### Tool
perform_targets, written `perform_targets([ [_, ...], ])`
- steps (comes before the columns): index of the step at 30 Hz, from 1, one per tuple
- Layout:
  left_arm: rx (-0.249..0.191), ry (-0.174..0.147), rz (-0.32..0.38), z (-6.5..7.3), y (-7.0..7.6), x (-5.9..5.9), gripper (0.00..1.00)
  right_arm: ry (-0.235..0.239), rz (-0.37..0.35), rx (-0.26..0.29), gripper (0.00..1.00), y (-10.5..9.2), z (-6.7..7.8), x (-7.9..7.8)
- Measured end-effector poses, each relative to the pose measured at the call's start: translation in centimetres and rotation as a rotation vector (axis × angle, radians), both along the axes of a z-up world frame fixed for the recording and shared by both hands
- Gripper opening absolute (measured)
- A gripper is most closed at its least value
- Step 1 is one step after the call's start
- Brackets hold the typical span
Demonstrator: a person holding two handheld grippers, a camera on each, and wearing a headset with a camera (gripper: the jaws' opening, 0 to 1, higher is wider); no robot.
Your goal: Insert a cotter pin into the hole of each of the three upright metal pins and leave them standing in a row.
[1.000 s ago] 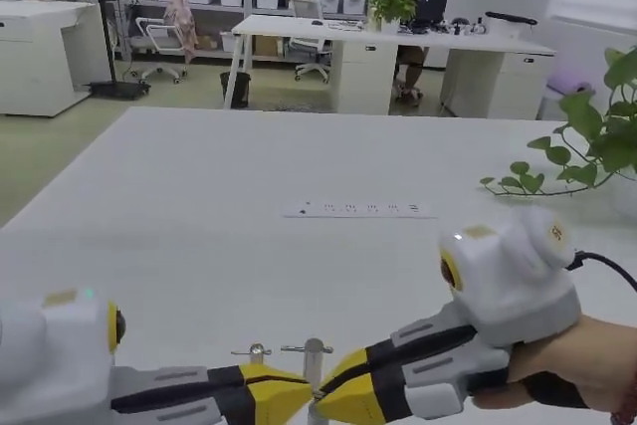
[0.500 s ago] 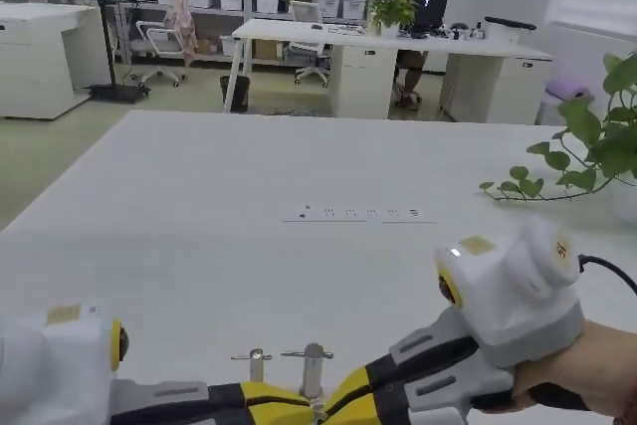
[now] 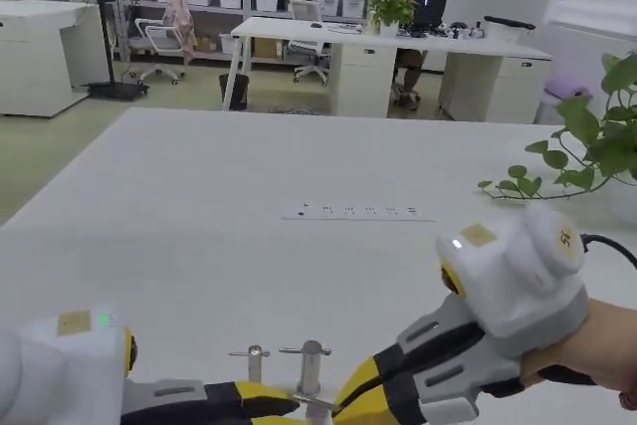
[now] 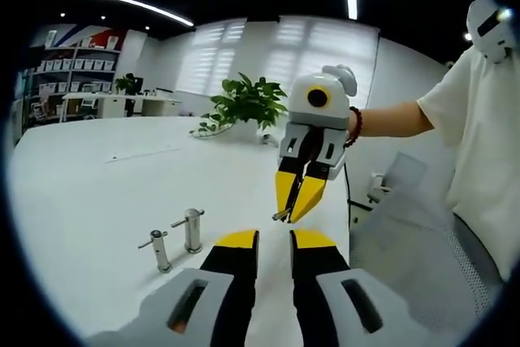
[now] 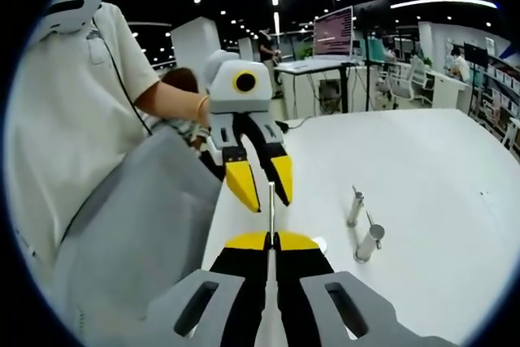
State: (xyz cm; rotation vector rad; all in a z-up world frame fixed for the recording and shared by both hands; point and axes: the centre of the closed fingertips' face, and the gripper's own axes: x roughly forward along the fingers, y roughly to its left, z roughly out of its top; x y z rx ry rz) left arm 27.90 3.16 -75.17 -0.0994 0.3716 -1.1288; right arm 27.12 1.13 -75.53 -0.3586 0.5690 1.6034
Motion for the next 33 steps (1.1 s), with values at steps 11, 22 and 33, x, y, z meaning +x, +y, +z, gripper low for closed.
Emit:
perform_targets([
  [11, 0.088, -0.048, 0.052, -1.7, -0.2, 1.0, 0.25, -0.073, 0.023, -0.125, 0.03, -2.1, -1.9, 1.2],
  [22, 0.189, -0.072, 0.093, -4.2, -0.2, 2.2, 0.26, -0.137, 0.058, -0.23, 0.03, -3.2, -4.1, 2.1],
  [33, 0.242, -0.066, 0.109, -6.1, -0.5, 3.0, 0.26, -0.174, 0.073, -0.301, 0.03, -3.9, -5.8, 3.4],
])
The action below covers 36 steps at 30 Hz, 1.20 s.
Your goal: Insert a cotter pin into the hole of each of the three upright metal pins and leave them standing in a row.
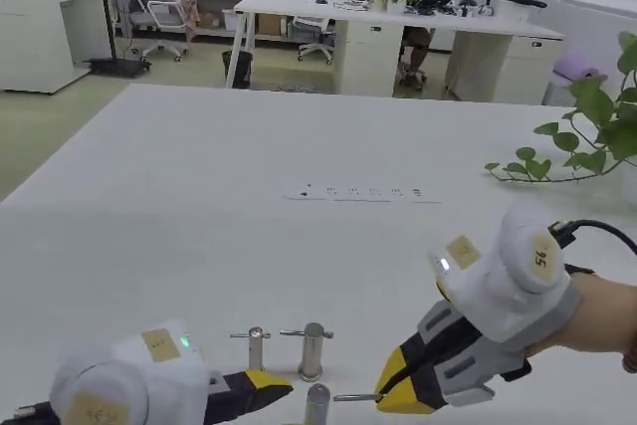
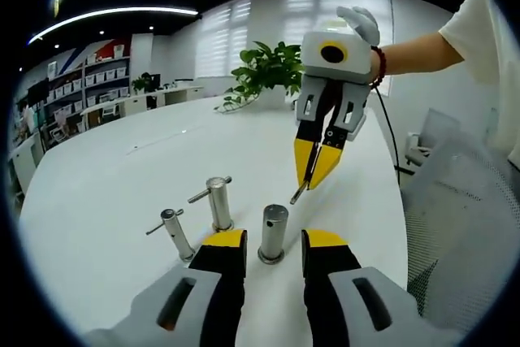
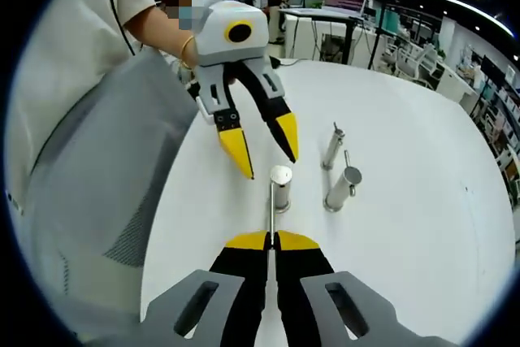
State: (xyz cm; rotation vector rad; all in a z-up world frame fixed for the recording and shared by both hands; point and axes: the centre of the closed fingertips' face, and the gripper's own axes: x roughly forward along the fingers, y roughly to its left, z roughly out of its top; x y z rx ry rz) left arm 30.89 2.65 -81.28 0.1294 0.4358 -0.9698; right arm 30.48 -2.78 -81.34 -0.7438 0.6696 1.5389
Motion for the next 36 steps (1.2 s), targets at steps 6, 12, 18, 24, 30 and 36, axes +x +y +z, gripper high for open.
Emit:
perform_targets([
  [6, 0.019, 0.004, -0.01, -0.7, -0.6, 0.1, 0.22, -0.011, -0.001, -0.016, 0.03, -0.2, -0.5, 0.6],
  [12, 0.027, 0.011, -0.008, -1.2, -0.9, 0.3, 0.16, -0.016, 0.006, -0.021, 0.03, -0.1, -0.8, 0.9],
  [18, 0.025, 0.017, -0.002, -1.3, -1.1, 0.5, 0.14, -0.021, 0.021, -0.027, 0.03, 0.0, -1.0, 1.0],
  [24, 0.025, 0.019, -0.005, -1.5, -1.2, 0.6, 0.12, -0.027, 0.034, -0.034, 0.03, 0.1, -1.0, 1.1],
  [30, 0.028, 0.016, -0.01, -1.5, -1.3, 0.6, 0.12, -0.032, 0.044, -0.034, 0.03, 0.1, -0.6, 1.2],
  [36, 0.025, 0.021, -0.01, -1.5, -1.3, 0.6, 0.12, -0.037, 0.055, -0.03, 0.03, 0.4, -0.4, 1.0],
])
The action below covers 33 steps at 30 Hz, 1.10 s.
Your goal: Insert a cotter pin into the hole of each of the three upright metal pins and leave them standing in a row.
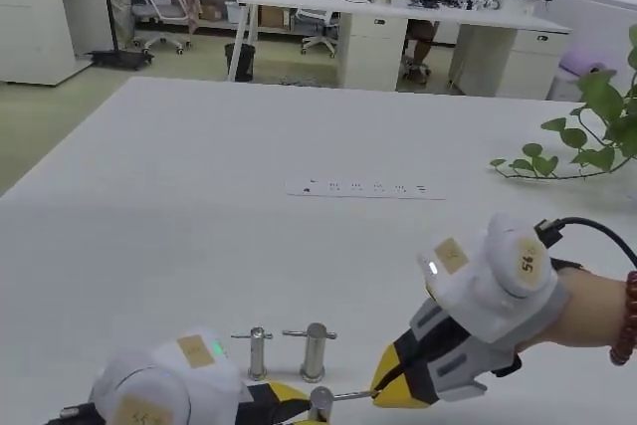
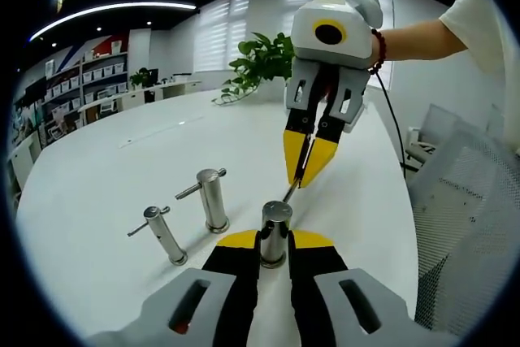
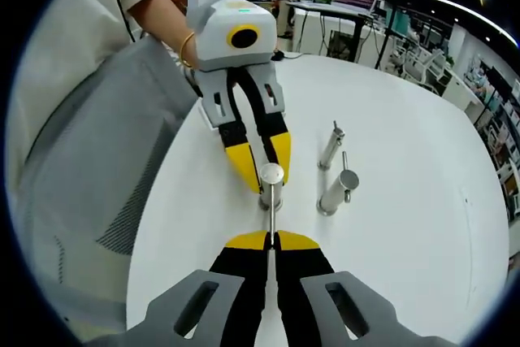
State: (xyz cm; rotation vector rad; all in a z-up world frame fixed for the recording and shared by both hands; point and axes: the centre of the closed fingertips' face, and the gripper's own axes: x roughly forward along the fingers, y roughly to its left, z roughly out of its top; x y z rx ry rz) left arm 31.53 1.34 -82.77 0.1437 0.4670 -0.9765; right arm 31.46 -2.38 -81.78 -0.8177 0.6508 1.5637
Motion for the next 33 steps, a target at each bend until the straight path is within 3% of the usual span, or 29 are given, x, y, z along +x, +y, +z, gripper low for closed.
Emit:
perform_targets([
  [17, -0.035, 0.025, 0.007, -0.1, 0.0, 0.1, 0.12, -0.023, 0.033, -0.005, 0.03, 1.8, -0.3, -0.2],
  [33, -0.092, 0.091, 0.047, -0.7, 0.1, 0.1, 0.12, -0.002, 0.003, 0.025, 0.04, 3.4, -0.4, -0.5],
])
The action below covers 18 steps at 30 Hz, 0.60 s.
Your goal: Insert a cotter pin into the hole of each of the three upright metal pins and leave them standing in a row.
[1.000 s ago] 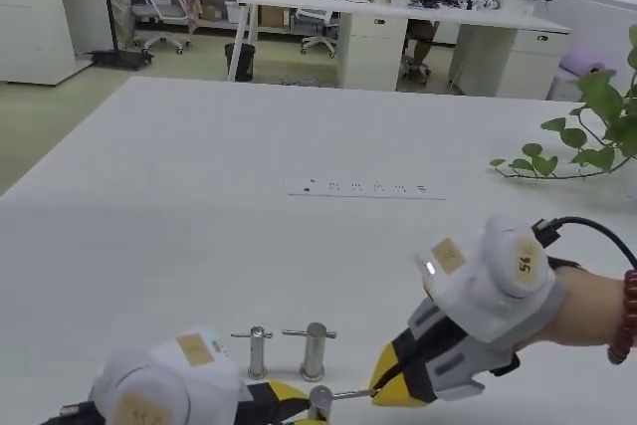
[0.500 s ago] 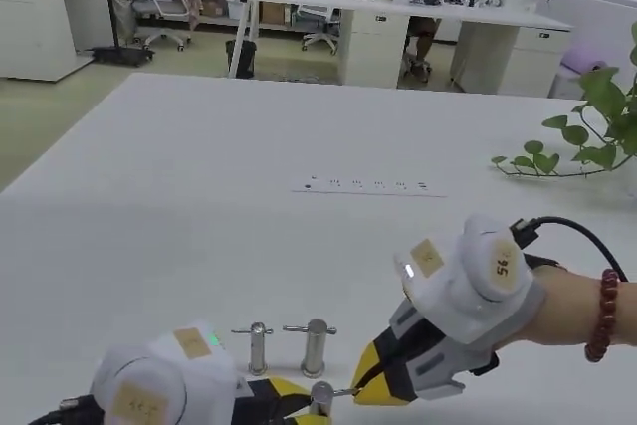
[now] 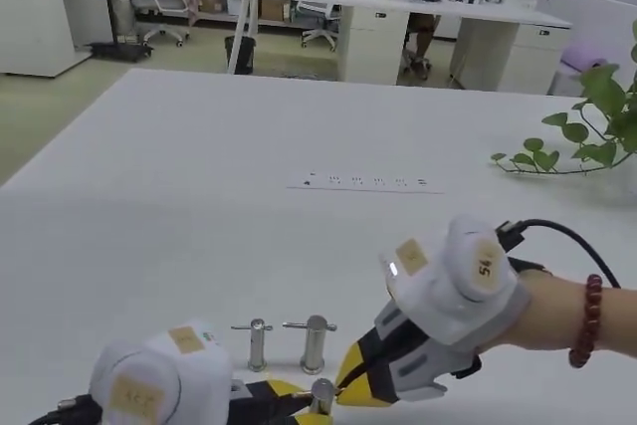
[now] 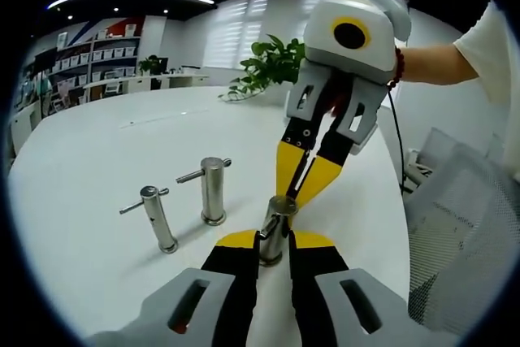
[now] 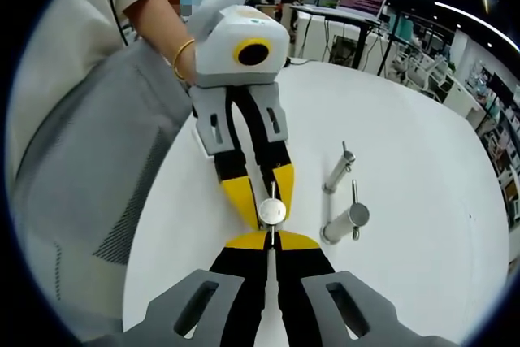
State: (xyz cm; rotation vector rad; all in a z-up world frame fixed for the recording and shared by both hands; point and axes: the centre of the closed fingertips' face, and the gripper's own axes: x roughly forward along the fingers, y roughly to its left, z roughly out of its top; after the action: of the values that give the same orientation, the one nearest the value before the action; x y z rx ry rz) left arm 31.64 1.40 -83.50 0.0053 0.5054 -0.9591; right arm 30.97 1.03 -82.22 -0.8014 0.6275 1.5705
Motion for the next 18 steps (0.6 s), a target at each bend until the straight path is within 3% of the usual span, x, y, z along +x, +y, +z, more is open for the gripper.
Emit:
perform_targets([
  [6, 0.007, 0.004, 0.006, -0.2, 0.0, 0.0, 0.12, 0.016, -0.034, 0.003, 0.05, 0.1, -0.1, 0.0],
  [10, 0.017, 0.0, 0.004, -0.3, 0.0, -0.1, 0.13, 0.017, -0.051, 0.008, 0.11, -0.1, 0.0, 0.0],
  [18, 0.026, 0.007, -0.001, -0.6, 0.1, -0.5, 0.14, 0.008, -0.058, 0.012, 0.1, -0.9, 0.5, 0.0],
])
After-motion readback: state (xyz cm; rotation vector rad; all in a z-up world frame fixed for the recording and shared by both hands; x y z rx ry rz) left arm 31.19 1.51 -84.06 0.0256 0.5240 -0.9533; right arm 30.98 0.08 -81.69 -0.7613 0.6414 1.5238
